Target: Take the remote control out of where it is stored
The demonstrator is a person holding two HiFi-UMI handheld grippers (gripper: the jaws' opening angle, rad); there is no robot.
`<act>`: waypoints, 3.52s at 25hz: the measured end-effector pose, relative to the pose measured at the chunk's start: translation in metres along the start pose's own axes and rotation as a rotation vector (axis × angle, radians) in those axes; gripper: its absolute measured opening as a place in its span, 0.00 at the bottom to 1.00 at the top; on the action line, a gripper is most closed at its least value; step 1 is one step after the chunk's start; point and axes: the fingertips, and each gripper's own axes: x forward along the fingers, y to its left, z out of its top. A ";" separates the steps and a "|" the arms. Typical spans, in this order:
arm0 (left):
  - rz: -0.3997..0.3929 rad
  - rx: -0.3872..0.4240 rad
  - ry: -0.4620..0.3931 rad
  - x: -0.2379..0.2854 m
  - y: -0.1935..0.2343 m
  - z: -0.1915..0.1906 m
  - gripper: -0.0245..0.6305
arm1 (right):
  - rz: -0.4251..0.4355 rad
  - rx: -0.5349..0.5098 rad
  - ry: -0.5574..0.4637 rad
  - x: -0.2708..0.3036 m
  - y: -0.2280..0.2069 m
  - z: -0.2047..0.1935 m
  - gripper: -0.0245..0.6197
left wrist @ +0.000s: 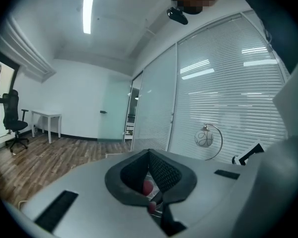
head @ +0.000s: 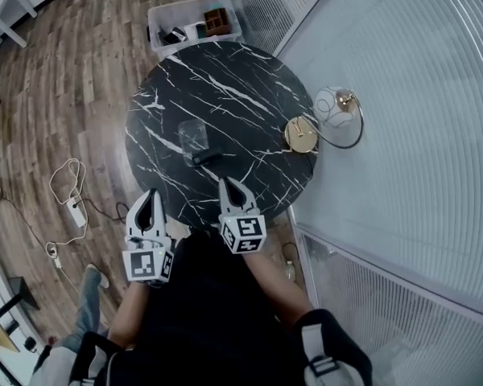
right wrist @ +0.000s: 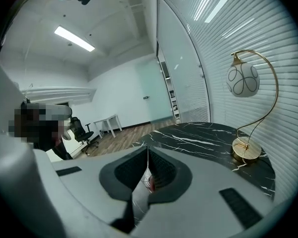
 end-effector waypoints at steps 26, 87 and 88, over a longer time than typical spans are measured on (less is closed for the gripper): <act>-0.017 -0.039 0.137 0.067 -0.006 -0.055 0.05 | 0.036 0.047 0.189 0.105 -0.051 -0.080 0.26; 0.019 -0.028 0.001 -0.018 0.021 -0.006 0.05 | 0.047 -0.094 -0.010 0.054 0.031 0.011 0.16; 0.015 -0.028 -0.006 -0.020 0.021 -0.003 0.05 | 0.043 -0.093 -0.023 0.048 0.034 0.015 0.16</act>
